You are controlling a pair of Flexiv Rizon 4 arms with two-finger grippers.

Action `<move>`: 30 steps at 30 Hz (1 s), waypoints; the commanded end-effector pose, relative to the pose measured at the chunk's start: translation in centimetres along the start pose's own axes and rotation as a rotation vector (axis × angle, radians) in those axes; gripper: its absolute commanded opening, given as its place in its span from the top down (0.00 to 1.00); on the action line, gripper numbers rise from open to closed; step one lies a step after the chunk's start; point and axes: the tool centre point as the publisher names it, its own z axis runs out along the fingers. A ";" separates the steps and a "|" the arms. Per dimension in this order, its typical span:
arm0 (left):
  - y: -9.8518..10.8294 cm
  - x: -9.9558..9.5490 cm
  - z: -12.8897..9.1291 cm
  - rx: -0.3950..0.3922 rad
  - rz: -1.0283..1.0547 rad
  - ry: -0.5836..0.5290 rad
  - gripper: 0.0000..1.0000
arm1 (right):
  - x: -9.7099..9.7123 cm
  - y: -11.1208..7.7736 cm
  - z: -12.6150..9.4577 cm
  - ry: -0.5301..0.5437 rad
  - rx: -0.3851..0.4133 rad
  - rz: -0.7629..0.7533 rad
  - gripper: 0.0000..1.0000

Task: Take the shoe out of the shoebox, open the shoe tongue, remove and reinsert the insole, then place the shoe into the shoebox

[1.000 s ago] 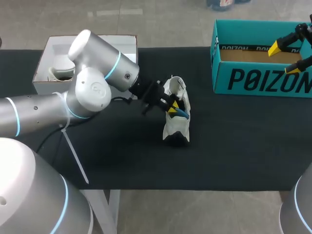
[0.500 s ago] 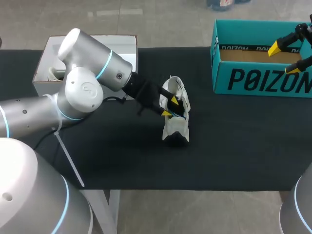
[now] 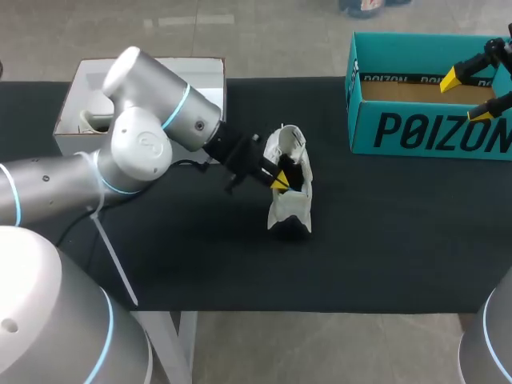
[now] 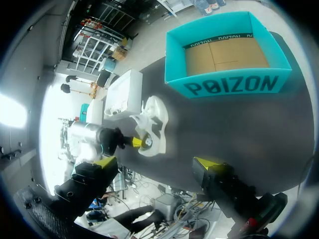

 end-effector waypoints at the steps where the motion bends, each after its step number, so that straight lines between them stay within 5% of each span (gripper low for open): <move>1: 0.2 -0.2 0.7 0.009 0.000 0.014 1.00 | 0.0 -0.1 0.0 -0.002 -0.001 0.002 0.00; 7: -0.6 -0.2 -0.5 0.020 0.003 0.047 0.98 | 0.0 -0.1 0.0 -0.002 -0.001 0.002 0.00; 9: -0.9 -0.6 -1.7 0.032 -0.008 0.049 0.69 | 0.0 -0.1 0.0 -0.002 -0.001 0.002 0.00; 16: -0.7 -2.3 -3.8 -0.018 0.011 0.136 0.49 | 0.0 -0.1 0.0 -0.002 -0.001 0.002 0.00; 18: -0.1 -2.9 -3.7 -0.083 0.070 0.205 0.56 | 0.0 -0.1 0.0 -0.002 -0.001 0.002 0.00; 21: 0.6 -3.7 -3.0 -0.135 0.124 0.257 1.00 | 0.0 -0.1 0.0 -0.002 -0.001 0.002 0.00; 30: 0.0 -3.1 -1.4 -0.164 0.321 0.614 1.00 | 0.0 -0.1 0.0 -0.002 -0.001 0.002 0.00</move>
